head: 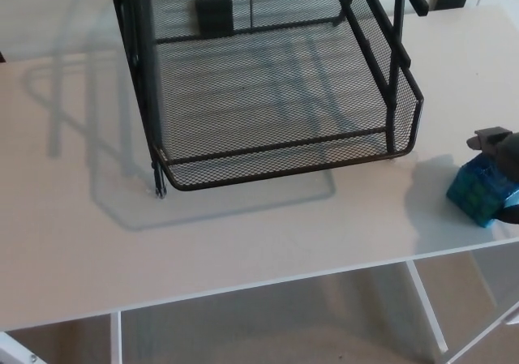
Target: The robot walks towards a desk on which a file tray is kept in the middle and a cube is kept to its right. The robot lifts the cube using its right hand and places it on the file tray.
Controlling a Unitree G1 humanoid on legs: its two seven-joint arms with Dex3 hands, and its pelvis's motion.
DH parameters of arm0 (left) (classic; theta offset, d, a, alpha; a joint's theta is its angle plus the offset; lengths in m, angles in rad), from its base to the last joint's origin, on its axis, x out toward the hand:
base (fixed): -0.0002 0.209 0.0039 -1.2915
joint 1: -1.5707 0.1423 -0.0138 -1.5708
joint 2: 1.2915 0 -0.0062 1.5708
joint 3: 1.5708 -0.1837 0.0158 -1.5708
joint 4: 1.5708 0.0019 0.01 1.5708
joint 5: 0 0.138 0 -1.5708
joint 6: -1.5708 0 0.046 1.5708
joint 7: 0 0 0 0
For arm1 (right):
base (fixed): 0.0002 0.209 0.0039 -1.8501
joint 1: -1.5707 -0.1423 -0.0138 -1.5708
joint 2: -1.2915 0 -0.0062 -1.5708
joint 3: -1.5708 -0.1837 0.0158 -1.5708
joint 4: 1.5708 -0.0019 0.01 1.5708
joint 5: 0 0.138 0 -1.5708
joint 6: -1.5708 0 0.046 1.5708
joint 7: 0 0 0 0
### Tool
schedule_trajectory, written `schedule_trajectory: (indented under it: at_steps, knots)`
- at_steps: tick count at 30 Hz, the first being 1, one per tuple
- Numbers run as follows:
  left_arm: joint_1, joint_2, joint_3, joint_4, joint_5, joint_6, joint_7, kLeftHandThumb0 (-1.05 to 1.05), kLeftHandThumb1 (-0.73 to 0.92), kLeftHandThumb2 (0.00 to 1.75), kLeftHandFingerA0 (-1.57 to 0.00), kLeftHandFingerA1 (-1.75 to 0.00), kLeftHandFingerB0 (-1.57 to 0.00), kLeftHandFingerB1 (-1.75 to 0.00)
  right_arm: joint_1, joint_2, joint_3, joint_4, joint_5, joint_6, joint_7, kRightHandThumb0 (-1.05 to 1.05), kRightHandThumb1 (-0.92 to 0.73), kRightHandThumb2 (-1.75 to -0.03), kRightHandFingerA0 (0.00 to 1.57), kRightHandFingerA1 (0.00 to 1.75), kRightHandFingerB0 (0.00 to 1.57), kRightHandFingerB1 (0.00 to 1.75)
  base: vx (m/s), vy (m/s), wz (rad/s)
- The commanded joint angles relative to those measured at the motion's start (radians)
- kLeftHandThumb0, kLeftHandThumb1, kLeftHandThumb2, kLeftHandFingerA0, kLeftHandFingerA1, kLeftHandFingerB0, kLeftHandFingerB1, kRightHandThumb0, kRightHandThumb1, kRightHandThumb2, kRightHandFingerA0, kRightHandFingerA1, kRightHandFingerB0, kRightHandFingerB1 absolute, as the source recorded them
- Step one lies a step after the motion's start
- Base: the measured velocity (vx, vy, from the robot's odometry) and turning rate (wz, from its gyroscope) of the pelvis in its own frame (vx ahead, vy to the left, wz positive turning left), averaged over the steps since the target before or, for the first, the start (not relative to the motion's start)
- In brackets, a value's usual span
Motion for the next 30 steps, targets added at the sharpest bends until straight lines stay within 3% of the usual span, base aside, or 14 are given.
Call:
schedule_trajectory:
  at_steps: [1,7,8,9,10,13,14,16,17,23,24,25,26,30]
  knots:
    - [-0.006,0.023,-0.012,0.024,0.017,-0.019,-0.01,-1.02,0.79,0.93,-0.39,-0.88,-0.27,-0.78,0.12,0.019,0.017,0.07,-0.045,-0.071,-0.125,-0.29,-0.72,-0.59,0.79,1.74,0.79,1.08,0.0,0.0,0.0]
    - [-0.02,0.027,-0.012,0.032,0.014,-0.015,-0.016,-1.03,0.77,0.92,-0.38,-0.86,-0.26,-0.76,0.122,0.014,-0.058,0.124,0.016,-0.194,-0.202,-0.23,-0.75,-0.64,0.73,1.75,0.64,1.54,0.0,0.0,0.0]
    - [-0.021,0.028,-0.013,0.034,0.016,-0.015,-0.016,-1.04,0.78,0.94,-0.38,-0.86,-0.27,-0.76,0.118,0.011,-0.067,0.135,0.014,-0.209,-0.221,-0.28,-0.7,-0.61,0.74,1.75,0.64,1.5,0.0,0.0,0.0]
    - [-0.023,0.028,-0.014,0.038,0.017,-0.015,-0.015,-0.99,0.66,1.27,-0.45,-0.83,-0.27,-0.72,0.113,0.007,-0.072,0.142,0.006,-0.216,-0.235,-0.43,-0.51,-0.88,1.09,1.37,0.78,1.16,0.0,0.0,0.0]
    - [-0.026,0.028,-0.01,0.042,0.013,-0.01,-0.014,-1.02,0.77,0.93,-0.38,-0.85,-0.27,-0.75,0.108,-0.01,-0.086,0.147,0.004,-0.245,-0.263,-0.42,-0.49,-0.86,1.12,1.39,0.82,1.19,0.0,0.0,0.0]
    - [-0.027,0.028,-0.006,0.04,0.01,-0.007,-0.014,-1.01,0.77,0.94,-0.39,-0.86,-0.27,-0.75,0.101,-0.035,-0.113,0.163,0.0,-0.303,-0.322,-0.42,-0.5,-0.86,1.12,1.39,0.81,1.19,0.0,0.0,0.0]
    - [-0.024,0.028,-0.006,0.021,0.01,0.019,-0.011,-0.99,0.66,1.28,-0.46,-0.84,-0.27,-0.73,0.106,-0.071,-0.168,0.13,0.049,-0.341,-0.315,-0.25,-0.69,-0.64,0.85,1.75,0.76,1.28,0.0,0.0,0.0]
    - [-0.023,0.029,-0.006,0.013,0.01,0.026,-0.01,-0.98,0.77,0.96,-0.41,-0.87,-0.29,-0.77,0.103,-0.075,-0.185,0.134,0.057,-0.358,-0.312,-0.27,-0.69,-0.62,0.83,1.75,0.77,1.2,0.0,0.0,0.0]
    - [-0.016,0.031,-0.009,0.003,0.014,0.025,-0.007,-0.99,0.65,1.25,-0.5,-0.86,-0.32,-0.74,0.094,-0.087,-0.207,0.131,0.073,-0.372,-0.296,-0.29,-0.69,-0.6,0.82,1.75,0.76,1.22,0.0,0.0,0.0]
    - [-0.024,0.037,-0.004,0.04,0.014,0.003,-0.007,-0.98,0.67,1.28,-0.45,-0.83,-0.27,-0.72,0.03,-0.16,-0.349,0.017,0.185,-0.371,-0.119,-0.22,-0.77,-0.81,0.83,1.51,0.82,0.94,0.0,0.0,0.0]
    - [-0.025,0.037,-0.004,0.044,0.014,0.001,-0.006,-1.01,0.79,0.93,-0.4,-0.86,-0.27,-0.76,0.014,-0.16,-0.366,0.005,0.19,-0.362,-0.106,-0.21,-0.75,-0.8,0.83,1.51,0.82,0.95,0.0,0.0,0.0]
    - [-0.028,0.037,-0.002,0.052,0.012,-0.004,-0.005,-0.99,0.66,1.28,-0.46,-0.84,-0.27,-0.72,-0.04,-0.161,-0.386,0.011,0.192,-0.368,-0.112,-0.2,-0.74,-0.79,0.89,1.39,0.87,0.9,0.0,0.0,0.0]
    - [-0.026,0.039,-0.005,0.054,0.016,-0.012,-0.007,-1.0,0.79,0.95,-0.41,-0.88,-0.28,-0.77,-0.075,-0.16,-0.398,0.01,0.199,-0.365,-0.096,-0.2,-0.75,-0.81,0.89,1.35,0.86,0.93,0.0,0.0,0.0]
    - [-0.017,0.045,-0.001,0.039,0.011,-0.005,-0.01,-0.99,0.77,0.94,-0.39,-0.86,-0.28,-0.76,-0.185,-0.126,-0.451,-0.002,0.226,-0.37,-0.102,-0.19,-0.71,-0.85,0.92,1.41,0.89,0.92,0.0,0.0,0.0]
